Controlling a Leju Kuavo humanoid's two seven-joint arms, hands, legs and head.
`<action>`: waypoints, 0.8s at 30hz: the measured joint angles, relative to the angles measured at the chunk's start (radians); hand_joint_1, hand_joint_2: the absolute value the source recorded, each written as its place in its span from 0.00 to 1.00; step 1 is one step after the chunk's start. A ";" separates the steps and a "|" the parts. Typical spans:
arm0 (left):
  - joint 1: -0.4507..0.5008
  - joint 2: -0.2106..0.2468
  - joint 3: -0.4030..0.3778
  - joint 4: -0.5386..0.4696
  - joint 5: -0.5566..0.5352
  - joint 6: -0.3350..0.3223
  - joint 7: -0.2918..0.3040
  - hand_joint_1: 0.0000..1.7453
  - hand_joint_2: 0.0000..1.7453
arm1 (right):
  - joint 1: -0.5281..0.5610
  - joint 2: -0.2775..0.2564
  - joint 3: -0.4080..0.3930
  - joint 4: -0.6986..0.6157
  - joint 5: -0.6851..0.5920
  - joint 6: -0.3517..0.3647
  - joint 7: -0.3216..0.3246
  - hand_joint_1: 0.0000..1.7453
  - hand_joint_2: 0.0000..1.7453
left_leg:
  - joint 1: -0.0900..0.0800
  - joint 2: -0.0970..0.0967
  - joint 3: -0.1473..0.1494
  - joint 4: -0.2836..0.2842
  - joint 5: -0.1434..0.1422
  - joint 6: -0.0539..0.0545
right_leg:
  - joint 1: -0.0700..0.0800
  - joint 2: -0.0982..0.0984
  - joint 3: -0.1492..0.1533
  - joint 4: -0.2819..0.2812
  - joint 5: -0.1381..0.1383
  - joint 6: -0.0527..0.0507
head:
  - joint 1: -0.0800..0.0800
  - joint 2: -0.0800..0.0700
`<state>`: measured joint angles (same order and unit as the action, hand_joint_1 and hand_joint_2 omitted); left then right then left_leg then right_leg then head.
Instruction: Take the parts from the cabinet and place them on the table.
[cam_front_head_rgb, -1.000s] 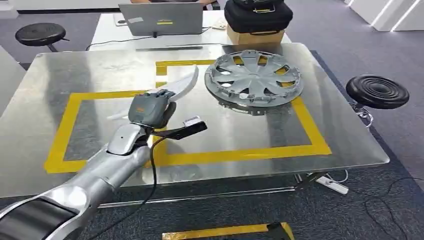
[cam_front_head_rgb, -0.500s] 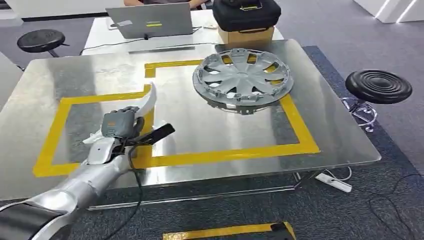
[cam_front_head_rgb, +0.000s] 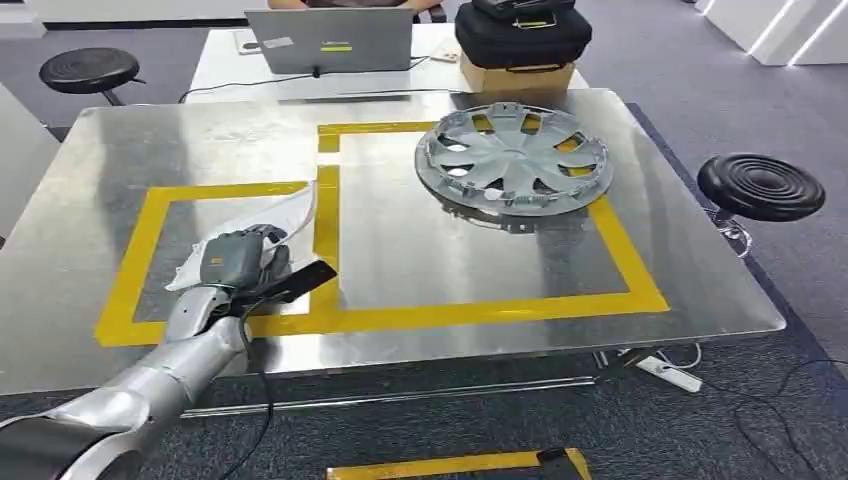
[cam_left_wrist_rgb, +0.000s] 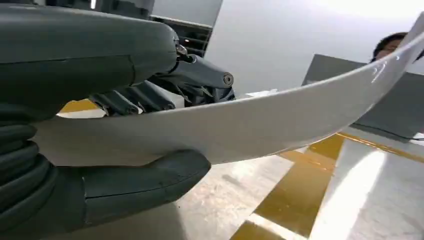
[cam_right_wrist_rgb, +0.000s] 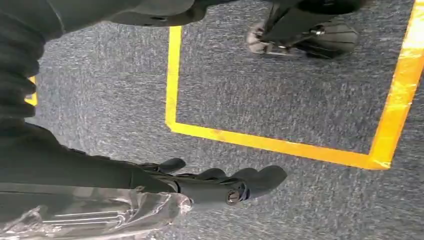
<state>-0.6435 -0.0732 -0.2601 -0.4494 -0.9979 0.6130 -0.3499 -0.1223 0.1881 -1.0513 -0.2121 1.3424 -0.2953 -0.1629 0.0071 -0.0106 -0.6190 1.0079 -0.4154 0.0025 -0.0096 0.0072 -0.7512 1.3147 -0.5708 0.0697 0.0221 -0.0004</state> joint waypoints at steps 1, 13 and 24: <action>0.003 0.001 0.003 0.000 0.008 -0.013 -0.004 1.00 1.00 | 0.001 0.000 0.001 0.000 0.000 0.000 0.000 0.00 1.00 | -0.001 0.000 0.000 0.000 0.000 0.000 | 0.000 0.000 -0.013 0.027 -0.002 -0.001 | 0.000 0.000; 0.001 -0.003 0.050 -0.003 0.097 -0.090 -0.075 1.00 1.00 | 0.001 0.000 0.008 0.000 -0.009 0.000 -0.003 0.00 1.00 | -0.003 -0.001 -0.038 0.092 -0.066 -0.051 | -0.003 0.001 0.148 -0.286 0.137 -0.052 | -0.010 0.000; 0.019 -0.006 0.048 -0.014 0.090 -0.069 -0.109 1.00 1.00 | 0.002 0.000 0.009 0.000 -0.009 0.000 -0.002 0.00 1.00 | -0.009 0.000 0.024 -0.009 -0.012 -0.025 | 0.000 0.003 0.149 -0.290 0.138 -0.025 | -0.009 0.000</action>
<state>-0.6242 -0.0793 -0.2121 -0.4635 -0.9079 0.5440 -0.4585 -0.1204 0.1884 -1.0426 -0.2121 1.3333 -0.2956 -0.1648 -0.0018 -0.0108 -0.5955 0.9993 -0.4271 -0.0227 -0.0091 0.0100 -0.6023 1.0252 -0.4328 0.0448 0.0130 -0.0004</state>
